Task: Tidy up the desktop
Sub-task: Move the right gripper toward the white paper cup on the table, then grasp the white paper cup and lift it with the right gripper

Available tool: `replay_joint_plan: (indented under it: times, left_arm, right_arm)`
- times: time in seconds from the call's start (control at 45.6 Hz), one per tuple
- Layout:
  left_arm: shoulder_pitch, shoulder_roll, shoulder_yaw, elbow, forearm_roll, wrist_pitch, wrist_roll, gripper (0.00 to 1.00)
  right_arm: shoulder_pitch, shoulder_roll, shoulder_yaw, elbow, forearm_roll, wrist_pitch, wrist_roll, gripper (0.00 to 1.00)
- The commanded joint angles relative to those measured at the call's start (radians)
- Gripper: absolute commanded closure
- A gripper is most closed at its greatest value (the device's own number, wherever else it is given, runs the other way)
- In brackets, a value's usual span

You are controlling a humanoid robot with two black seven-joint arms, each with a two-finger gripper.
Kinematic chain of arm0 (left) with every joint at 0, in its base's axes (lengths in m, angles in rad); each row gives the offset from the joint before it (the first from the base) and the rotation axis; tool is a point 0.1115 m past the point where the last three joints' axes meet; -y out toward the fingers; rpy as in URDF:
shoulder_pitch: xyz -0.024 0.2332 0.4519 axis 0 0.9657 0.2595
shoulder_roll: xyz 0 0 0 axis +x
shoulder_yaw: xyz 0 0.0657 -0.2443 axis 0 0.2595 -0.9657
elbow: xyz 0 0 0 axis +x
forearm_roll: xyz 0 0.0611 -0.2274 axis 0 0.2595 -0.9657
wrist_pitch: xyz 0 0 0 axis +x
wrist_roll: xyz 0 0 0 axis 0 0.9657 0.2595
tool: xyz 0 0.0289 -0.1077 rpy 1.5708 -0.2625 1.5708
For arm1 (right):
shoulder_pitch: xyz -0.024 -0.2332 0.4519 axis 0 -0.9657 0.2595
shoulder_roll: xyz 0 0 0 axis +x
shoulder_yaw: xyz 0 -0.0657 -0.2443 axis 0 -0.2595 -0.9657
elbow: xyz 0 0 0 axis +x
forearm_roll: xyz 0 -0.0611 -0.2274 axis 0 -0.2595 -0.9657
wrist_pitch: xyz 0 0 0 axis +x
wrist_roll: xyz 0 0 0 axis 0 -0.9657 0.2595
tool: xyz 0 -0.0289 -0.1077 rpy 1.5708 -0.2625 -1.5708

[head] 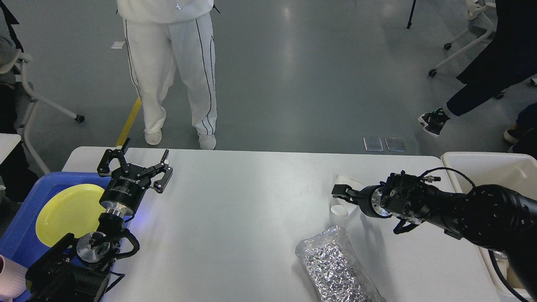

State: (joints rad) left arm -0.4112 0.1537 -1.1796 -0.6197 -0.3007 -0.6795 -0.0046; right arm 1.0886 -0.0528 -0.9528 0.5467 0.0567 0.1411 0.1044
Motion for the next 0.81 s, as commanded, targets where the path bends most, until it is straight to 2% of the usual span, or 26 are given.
replay_joint_plan:
  times: [0.0, 0.438, 0.482, 0.526, 0.592, 0.613, 0.701, 0.767, 0.789]
  left_arm:
    - [0.000, 0.000, 0.000, 0.000, 0.000, 0.000, 0.000, 0.04]
    - [0.000, 0.000, 0.000, 0.000, 0.000, 0.000, 0.000, 0.04]
    - [0.000, 0.000, 0.000, 0.000, 0.000, 0.000, 0.000, 0.04]
    - [0.000, 0.000, 0.000, 0.000, 0.000, 0.000, 0.000, 0.04]
    - [0.000, 0.000, 0.000, 0.000, 0.000, 0.000, 0.000, 0.04]
    - [0.000, 0.000, 0.000, 0.000, 0.000, 0.000, 0.000, 0.04]
    - [0.000, 0.000, 0.000, 0.000, 0.000, 0.000, 0.000, 0.04]
    - [0.000, 0.000, 0.000, 0.000, 0.000, 0.000, 0.000, 0.04]
    - [0.000, 0.000, 0.000, 0.000, 0.000, 0.000, 0.000, 0.04]
  right_arm:
    - [-0.015, 0.005, 0.000, -0.014, 0.000, 0.000, 0.000, 0.00]
    - [-0.030, 0.024, 0.009, -0.016, 0.000, -0.003, 0.003, 0.00]
    - [-0.030, 0.022, 0.009, -0.016, 0.002, -0.005, 0.003, 0.05]
    - [-0.029, 0.022, 0.008, -0.016, 0.000, -0.006, 0.011, 0.17]
    - [-0.029, 0.021, 0.005, -0.014, -0.001, -0.015, 0.038, 0.55]
    - [-0.027, 0.021, 0.005, -0.014, -0.002, -0.023, 0.043, 0.62]
    - [-0.022, 0.021, 0.005, -0.004, -0.002, -0.055, 0.049, 0.69]
    - [-0.022, 0.022, 0.003, -0.001, -0.003, -0.069, 0.051, 0.89]
    - [-0.021, 0.022, 0.003, -0.001, -0.003, -0.070, 0.049, 0.93]
